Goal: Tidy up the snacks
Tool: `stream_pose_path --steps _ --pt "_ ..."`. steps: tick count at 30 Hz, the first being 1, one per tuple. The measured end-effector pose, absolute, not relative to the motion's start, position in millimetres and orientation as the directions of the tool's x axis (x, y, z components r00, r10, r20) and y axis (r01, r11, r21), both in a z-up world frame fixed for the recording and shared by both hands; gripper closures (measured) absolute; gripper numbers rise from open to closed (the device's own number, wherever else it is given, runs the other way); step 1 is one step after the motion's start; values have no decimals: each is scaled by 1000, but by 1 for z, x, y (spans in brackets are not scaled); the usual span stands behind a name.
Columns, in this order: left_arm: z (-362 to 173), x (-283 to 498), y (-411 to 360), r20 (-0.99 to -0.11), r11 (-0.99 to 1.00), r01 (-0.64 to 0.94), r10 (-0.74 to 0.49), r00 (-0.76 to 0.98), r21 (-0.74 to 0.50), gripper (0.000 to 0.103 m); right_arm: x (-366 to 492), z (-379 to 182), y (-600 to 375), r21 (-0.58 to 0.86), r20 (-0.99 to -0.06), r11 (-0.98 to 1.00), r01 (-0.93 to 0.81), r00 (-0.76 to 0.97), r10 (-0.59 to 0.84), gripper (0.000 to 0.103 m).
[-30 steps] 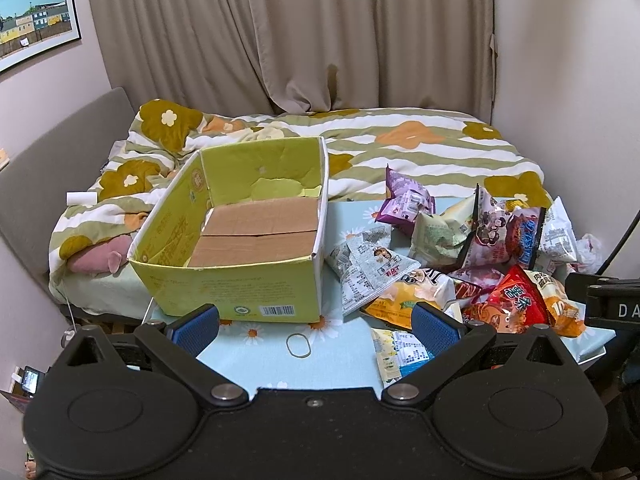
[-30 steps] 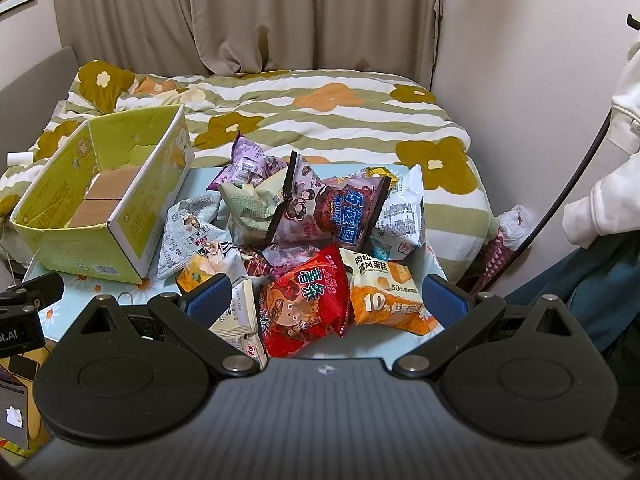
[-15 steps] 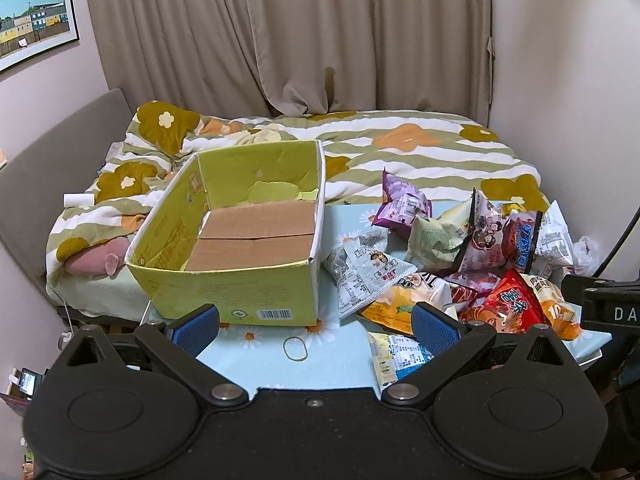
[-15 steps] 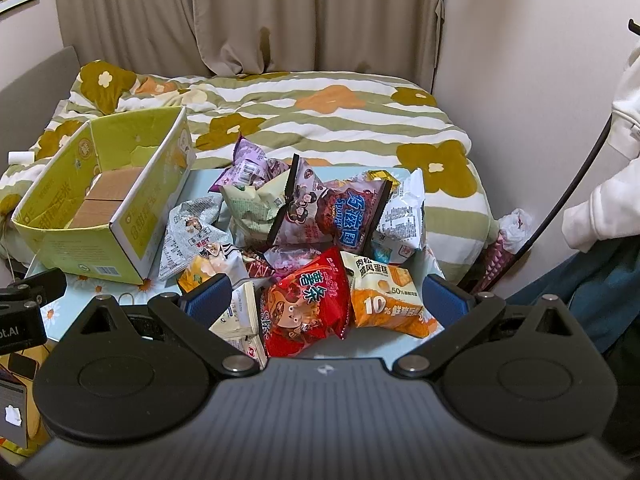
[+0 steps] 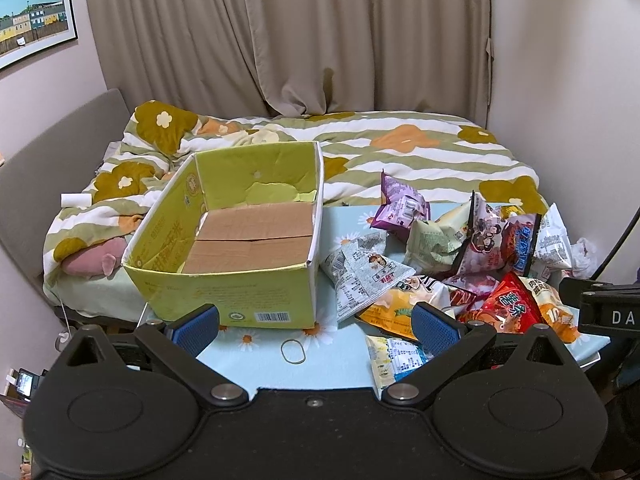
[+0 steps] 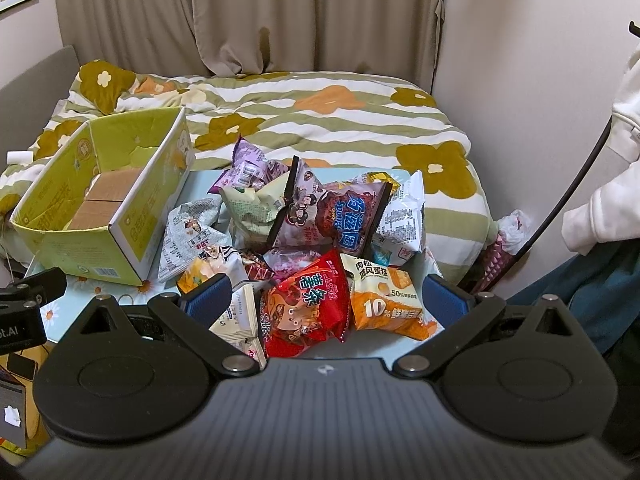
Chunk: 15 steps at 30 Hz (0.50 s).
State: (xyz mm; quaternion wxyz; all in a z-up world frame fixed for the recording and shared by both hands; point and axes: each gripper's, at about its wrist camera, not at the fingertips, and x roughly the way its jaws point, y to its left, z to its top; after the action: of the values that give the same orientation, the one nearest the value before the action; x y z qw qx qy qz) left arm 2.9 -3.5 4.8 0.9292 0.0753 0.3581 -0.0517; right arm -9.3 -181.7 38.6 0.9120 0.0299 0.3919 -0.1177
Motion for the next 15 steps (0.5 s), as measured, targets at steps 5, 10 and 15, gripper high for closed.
stream_pose_path --steps 5,10,15 --pt "3 5 -3 -676 982 155 -44 735 104 0 -7 37 -183 -37 -726 971 238 661 -190 0" --pt "2 8 -3 -679 983 156 -46 733 101 0 -5 35 -183 -41 -729 970 238 657 -193 0" --pt "0 13 -2 -681 983 158 -53 731 94 0 -6 36 -182 -38 -727 970 239 660 -191 0"
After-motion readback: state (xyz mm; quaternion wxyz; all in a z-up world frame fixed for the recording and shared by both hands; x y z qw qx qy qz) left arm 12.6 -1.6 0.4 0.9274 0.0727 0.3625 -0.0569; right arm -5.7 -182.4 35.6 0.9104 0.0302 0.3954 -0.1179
